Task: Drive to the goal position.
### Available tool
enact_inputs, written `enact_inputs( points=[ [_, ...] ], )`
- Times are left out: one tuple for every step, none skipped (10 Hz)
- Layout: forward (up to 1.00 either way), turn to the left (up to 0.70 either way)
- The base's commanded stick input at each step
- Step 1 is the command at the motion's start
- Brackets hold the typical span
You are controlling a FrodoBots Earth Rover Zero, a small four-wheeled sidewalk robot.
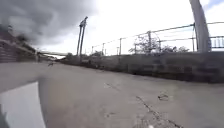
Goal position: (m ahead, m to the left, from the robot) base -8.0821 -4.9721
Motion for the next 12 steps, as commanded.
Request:
enact_inputs(
  points=[
    [1.00, 0.27],
    [1.00, 0.00],
    [1.00, 0.00],
    [1.00, 0.00],
    [1.00, 0.00],
    [1.00, 0.00],
    [1.00, 0.00],
    [1.00, 0.00],
    [1.00, 0.00],
    [1.00, 0.13],
    [1.00, 0.27],
    [1.00, 0.27]
  ],
)
